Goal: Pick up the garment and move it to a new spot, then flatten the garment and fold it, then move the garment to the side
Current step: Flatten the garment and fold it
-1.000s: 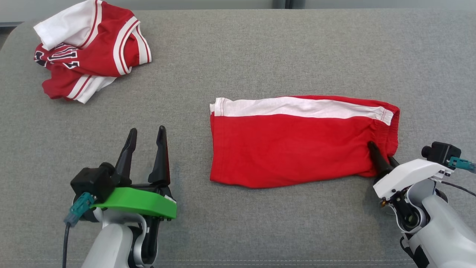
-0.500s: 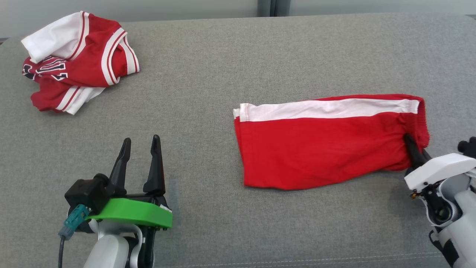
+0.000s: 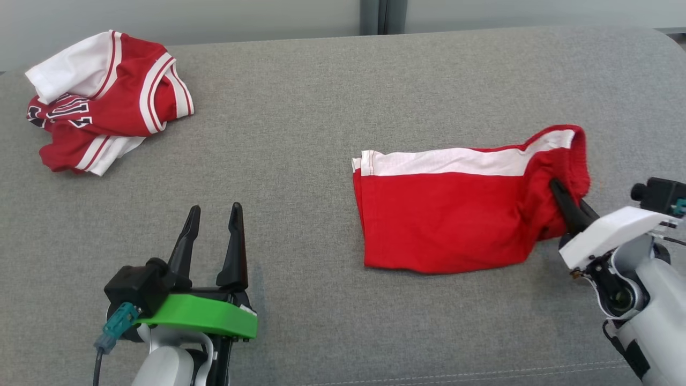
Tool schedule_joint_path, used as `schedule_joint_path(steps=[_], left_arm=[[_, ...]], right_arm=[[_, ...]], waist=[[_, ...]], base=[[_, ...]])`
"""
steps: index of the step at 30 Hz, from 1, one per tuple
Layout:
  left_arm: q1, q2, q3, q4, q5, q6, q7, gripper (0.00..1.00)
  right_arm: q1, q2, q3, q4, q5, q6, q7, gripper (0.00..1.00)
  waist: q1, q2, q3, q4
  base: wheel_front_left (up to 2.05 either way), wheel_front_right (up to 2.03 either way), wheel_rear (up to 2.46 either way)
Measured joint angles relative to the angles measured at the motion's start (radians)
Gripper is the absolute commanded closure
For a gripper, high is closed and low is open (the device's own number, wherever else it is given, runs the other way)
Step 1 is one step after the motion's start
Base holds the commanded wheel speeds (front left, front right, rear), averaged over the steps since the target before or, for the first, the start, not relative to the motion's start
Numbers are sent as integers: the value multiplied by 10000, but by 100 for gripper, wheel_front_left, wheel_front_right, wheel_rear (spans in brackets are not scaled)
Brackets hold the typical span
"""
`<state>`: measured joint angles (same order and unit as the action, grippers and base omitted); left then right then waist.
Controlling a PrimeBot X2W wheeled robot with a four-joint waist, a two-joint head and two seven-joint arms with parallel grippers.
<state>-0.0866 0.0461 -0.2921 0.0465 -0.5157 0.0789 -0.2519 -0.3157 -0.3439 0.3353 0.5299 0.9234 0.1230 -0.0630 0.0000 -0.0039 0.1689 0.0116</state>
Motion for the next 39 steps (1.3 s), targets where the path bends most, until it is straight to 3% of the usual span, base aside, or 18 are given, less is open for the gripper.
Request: schedule_joint_path(steps=[9, 16, 21, 25, 27, 28, 39], left_arm=[[19, 0, -128, -199, -79, 2, 0, 0], [40, 2, -293, -245, -328, 2, 0, 0], [47, 2, -343, -293, -366, 6, 0, 0], [50, 2, -357, -336, -460, 12, 0, 0], [51, 2, -347, -355, -483, 19, 0, 0], [52, 2, -345, -362, -508, 19, 0, 0], [99, 8, 40, -589, -533, 130, 0, 0]], right_arm=[[-266, 69, 1467, -1536, -318, 0, 598, 100], [-574, 343, 2220, -1611, -644, 0, 1300, 99], [-789, 466, 2316, -1147, -727, -4, 1745, 78], [-975, 606, 2435, -805, -821, -115, 2021, 66], [-1095, 619, 2518, -646, -920, -205, 2146, 49], [-1151, 627, 2558, -591, -968, -205, 2184, 0], [-2002, 1110, 3035, -1158, -1415, -176, 2138, 0]], waist=[[0, 0, -90, 207], [0, 0, -170, 543], [0, 0, -189, 834], [0, 0, -165, 1073], [0, 0, -141, 1182], [0, 0, -127, 1230], [0, -1, -72, 1237]], base=[[0, 0, 0], [0, 0, 0], [0, 0, 0], [0, 0, 0], [0, 0, 0], [0, 0, 0], [0, 0, 0]])
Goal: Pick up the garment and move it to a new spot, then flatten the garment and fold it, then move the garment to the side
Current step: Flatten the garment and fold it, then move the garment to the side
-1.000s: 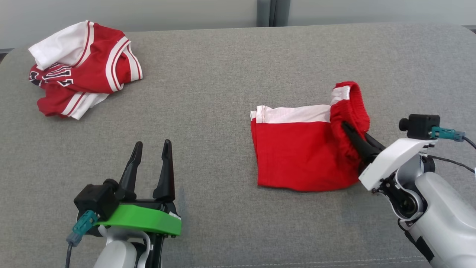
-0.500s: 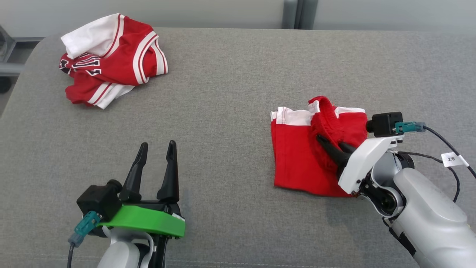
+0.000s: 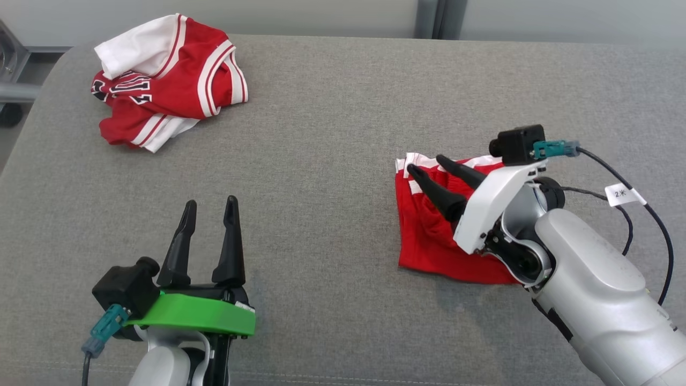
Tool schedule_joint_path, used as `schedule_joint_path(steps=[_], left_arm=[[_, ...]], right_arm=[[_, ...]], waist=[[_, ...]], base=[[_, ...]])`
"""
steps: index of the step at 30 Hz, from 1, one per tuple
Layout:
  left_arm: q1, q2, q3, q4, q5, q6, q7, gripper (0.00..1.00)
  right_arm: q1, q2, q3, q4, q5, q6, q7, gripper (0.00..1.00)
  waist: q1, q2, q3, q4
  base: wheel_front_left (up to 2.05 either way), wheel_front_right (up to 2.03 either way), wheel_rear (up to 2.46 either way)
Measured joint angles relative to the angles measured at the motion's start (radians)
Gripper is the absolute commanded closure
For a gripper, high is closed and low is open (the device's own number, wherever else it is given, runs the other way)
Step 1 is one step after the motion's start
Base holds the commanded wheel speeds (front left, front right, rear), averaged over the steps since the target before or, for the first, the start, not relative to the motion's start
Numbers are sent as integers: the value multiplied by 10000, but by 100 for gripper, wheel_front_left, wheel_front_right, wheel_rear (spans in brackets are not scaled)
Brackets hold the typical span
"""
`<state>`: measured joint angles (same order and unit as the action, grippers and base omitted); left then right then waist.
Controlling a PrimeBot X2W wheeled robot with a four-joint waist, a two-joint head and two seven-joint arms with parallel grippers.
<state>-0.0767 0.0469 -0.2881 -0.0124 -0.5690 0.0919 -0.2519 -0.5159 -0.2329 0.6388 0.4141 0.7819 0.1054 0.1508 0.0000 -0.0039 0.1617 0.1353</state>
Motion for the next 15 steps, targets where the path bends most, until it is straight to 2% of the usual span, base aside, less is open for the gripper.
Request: schedule_joint_path(steps=[5, 12, 15], left_arm=[[24, -6, 0, -82, 0, 10, 0, 0], [148, -6, -79, -286, 6, 19, 0, 0], [151, -4, -104, -301, 56, 21, 0, 0]], right_arm=[[-183, -46, -437, -441, 0, 2, -556, 0], [391, -943, -1578, -46, 412, -295, -1024, 0], [1032, -1093, -1747, 297, 711, -382, -1034, 0]], waist=[[0, 0, -19, -248], [0, 0, 38, -575], [0, 0, 143, -650]], base=[[0, 0, 0], [0, 0, 0], [0, 0, 0]])
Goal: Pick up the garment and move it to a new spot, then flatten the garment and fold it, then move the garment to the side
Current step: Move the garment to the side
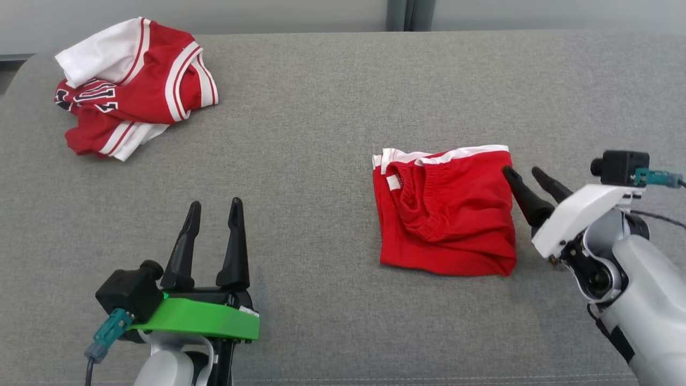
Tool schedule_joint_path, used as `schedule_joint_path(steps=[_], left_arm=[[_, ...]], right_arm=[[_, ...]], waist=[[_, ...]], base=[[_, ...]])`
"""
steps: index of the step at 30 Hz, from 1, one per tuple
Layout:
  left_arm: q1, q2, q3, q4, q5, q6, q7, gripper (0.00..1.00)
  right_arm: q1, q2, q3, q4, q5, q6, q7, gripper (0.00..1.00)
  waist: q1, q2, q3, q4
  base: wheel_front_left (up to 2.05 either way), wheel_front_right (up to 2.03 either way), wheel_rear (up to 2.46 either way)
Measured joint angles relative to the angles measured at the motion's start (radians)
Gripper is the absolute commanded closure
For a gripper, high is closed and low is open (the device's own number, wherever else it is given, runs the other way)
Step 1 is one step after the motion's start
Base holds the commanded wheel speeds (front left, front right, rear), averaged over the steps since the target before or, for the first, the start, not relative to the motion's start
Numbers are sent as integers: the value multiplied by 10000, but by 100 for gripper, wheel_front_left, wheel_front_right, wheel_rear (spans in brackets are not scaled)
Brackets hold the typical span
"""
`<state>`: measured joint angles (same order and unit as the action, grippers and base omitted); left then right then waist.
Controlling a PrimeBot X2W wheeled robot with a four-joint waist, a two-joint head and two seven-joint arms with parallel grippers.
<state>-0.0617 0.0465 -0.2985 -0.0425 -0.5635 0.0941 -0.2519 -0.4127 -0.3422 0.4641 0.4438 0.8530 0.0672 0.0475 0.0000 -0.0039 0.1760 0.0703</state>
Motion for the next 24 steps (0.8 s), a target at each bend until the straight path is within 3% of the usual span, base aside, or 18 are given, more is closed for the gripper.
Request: schedule_joint_path(steps=[11, 24], left_arm=[[-12, 0, -305, 50, 151, 2, 0, 0], [-28, 0, -479, 313, 151, 2, 0, 0]], right_arm=[[597, 255, -128, 750, 610, 109, -88, 0], [478, 336, -213, 1707, 1087, 311, 63, 0]], waist=[[0, 0, 445, -70], [0, 0, 466, 565]], base=[[0, 0, 0], [0, 0, 0]])
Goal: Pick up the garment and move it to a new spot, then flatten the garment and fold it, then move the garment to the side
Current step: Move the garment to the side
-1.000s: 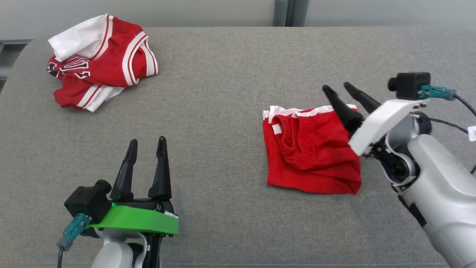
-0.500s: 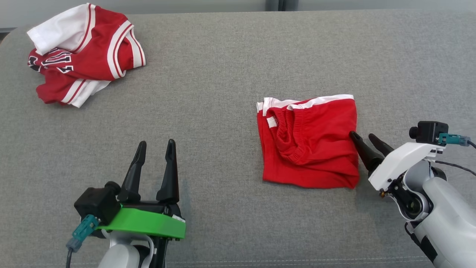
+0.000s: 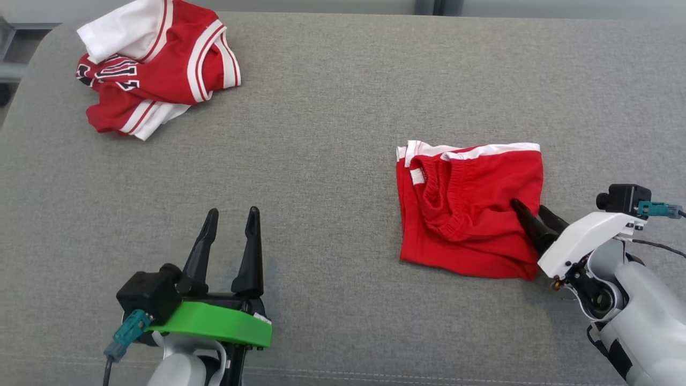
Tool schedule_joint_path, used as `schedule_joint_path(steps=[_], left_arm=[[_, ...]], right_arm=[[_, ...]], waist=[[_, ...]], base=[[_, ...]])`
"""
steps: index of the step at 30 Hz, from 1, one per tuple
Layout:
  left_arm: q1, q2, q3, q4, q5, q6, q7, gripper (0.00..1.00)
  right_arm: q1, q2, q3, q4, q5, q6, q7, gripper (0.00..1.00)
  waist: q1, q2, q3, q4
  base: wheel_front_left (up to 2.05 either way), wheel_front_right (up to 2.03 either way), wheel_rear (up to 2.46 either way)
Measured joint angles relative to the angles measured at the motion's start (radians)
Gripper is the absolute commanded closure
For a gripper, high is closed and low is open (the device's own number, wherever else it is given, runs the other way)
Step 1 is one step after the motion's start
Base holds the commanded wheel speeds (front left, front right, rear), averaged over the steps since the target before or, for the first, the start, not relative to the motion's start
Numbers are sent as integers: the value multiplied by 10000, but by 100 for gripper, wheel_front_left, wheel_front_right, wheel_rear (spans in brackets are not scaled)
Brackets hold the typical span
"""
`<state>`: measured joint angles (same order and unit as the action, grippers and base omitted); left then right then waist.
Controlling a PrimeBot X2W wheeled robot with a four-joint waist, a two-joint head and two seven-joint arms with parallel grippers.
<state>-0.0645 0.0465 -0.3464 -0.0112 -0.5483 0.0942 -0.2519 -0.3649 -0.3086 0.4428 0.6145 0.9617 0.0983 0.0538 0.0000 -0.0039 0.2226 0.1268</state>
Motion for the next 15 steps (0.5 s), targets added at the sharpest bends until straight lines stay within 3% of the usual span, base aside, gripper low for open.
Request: schedule_joint_path(steps=[1, 3, 7, 9, 15], left_arm=[[0, 0, 19, 8, 0, 0, 0, 0], [1, 0, 111, 25, 0, 4, 0, 0], [2, 2, 234, 8, -4, 25, 0, 0], [3, 0, 272, 6, -4, 25, 0, 0], [19, 0, 523, -84, 13, 29, 0, 0]], right_arm=[[-29, 8, 27, 52, 0, 25, 10, 25], [-132, 33, 132, 173, 0, 71, 94, 51], [-221, 165, 314, 336, -12, 107, 176, 73], [-252, 194, 393, 395, -44, 153, 171, 97], [-528, 173, 610, 479, -391, 159, 81, 100]], waist=[[0, 0, -11, 47], [0, 0, -53, 110], [0, 0, -129, 151], [0, 0, -143, 138], [0, 0, -157, -80]], base=[[0, 0, 0], [0, 0, 0], [0, 0, 0], [0, 0, 0], [0, 0, 0]])
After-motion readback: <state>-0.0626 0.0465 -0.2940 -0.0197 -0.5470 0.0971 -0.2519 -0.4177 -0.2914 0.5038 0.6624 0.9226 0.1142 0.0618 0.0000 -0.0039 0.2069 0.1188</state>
